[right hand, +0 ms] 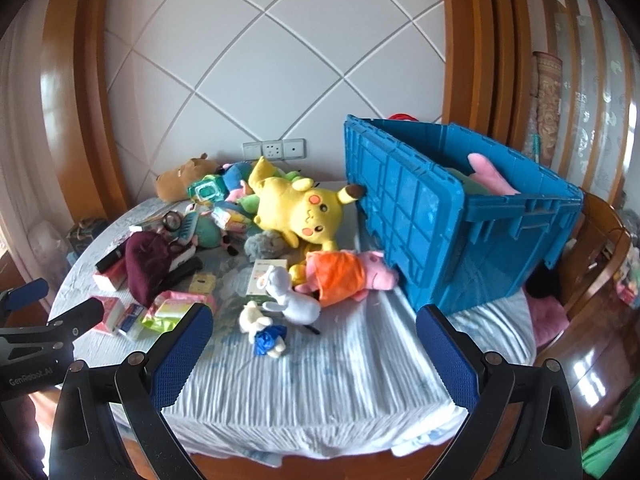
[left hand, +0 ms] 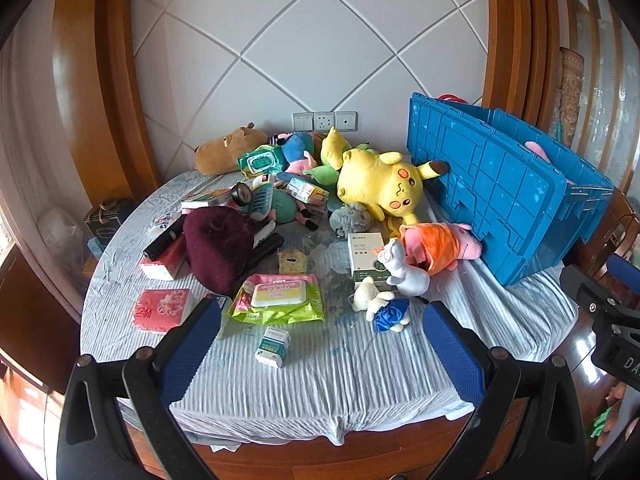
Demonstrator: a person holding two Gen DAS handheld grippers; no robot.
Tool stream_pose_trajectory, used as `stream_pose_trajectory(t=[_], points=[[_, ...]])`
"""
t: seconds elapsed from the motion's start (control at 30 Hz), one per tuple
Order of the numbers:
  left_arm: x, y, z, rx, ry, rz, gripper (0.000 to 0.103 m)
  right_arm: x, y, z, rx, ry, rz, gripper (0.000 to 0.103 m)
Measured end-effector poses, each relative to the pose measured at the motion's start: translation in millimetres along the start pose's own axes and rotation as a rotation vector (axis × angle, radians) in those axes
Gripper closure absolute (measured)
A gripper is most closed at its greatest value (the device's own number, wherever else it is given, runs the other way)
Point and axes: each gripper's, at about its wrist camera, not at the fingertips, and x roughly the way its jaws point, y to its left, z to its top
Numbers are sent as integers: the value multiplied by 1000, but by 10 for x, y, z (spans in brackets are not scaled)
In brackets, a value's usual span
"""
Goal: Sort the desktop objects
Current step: 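Move both grippers toward the medicine box and white bear plush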
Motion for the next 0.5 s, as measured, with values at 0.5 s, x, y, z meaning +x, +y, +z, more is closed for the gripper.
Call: stream_pose_trajectory(t=[0.5], points=[[-34, 386, -226, -47, -8, 20, 0, 115, 256, -187, -4, 23, 72, 0]])
